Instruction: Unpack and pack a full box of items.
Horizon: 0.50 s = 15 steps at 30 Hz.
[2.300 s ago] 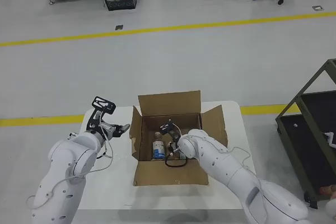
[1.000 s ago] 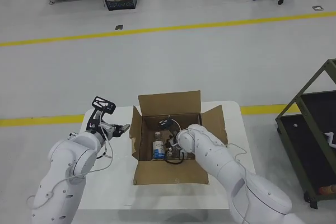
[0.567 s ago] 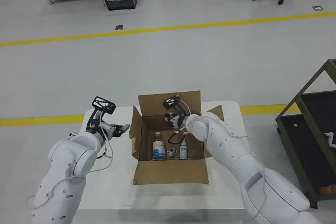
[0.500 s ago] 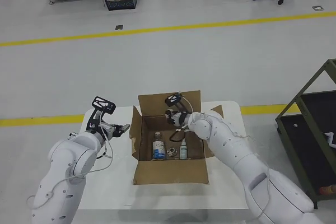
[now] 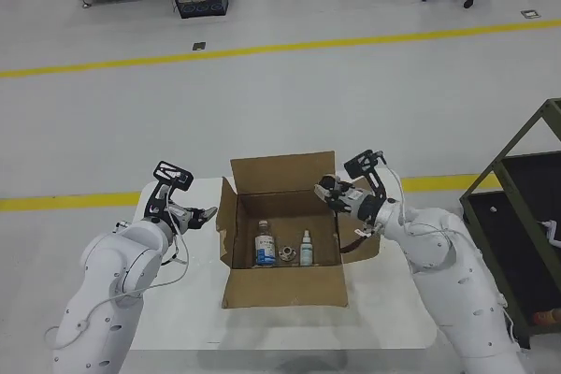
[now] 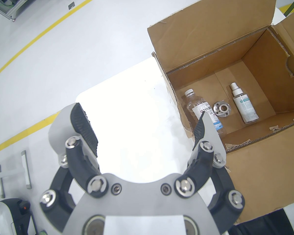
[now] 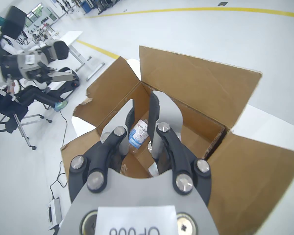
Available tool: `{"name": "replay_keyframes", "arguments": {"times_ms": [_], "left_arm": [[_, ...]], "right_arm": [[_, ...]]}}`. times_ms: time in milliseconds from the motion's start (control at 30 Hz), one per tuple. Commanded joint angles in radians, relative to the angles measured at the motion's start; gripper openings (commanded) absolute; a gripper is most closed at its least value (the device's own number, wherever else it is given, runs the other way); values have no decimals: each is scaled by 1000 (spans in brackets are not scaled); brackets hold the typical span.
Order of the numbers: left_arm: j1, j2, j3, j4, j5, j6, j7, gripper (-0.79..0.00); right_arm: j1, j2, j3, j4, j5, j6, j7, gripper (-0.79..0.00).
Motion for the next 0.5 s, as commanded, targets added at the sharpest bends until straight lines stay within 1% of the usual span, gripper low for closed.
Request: {"name": "replay_keyframes", "arguments": {"times_ms": [0,67,133,200,267,367,467], "left_arm": [[8,0,1,2,-9,-1,16,0],[17,0,0,3,-38,-10,18,0],[18,0,0,11,-102,-24,-13,0],[8,0,-3,24,-180,-37,-68,0],[-2,1,1,32,-191,-54,-93,0],[-12,3,9,49,-202,-58,-111,0],[-22,4,20,73,-218,-55,-125,0]], "right_arm": [[-46,10,62,-42,43,-9,32,-477],[-81,20,110,-63,74,-14,61,-422],[-109,28,156,-64,113,-20,90,-366],[-134,37,200,-64,125,-17,111,-129],[-164,43,238,-63,163,-23,124,-92],[-204,53,287,-73,178,-24,143,-34],[-245,62,334,-90,199,-21,154,-15]]}}
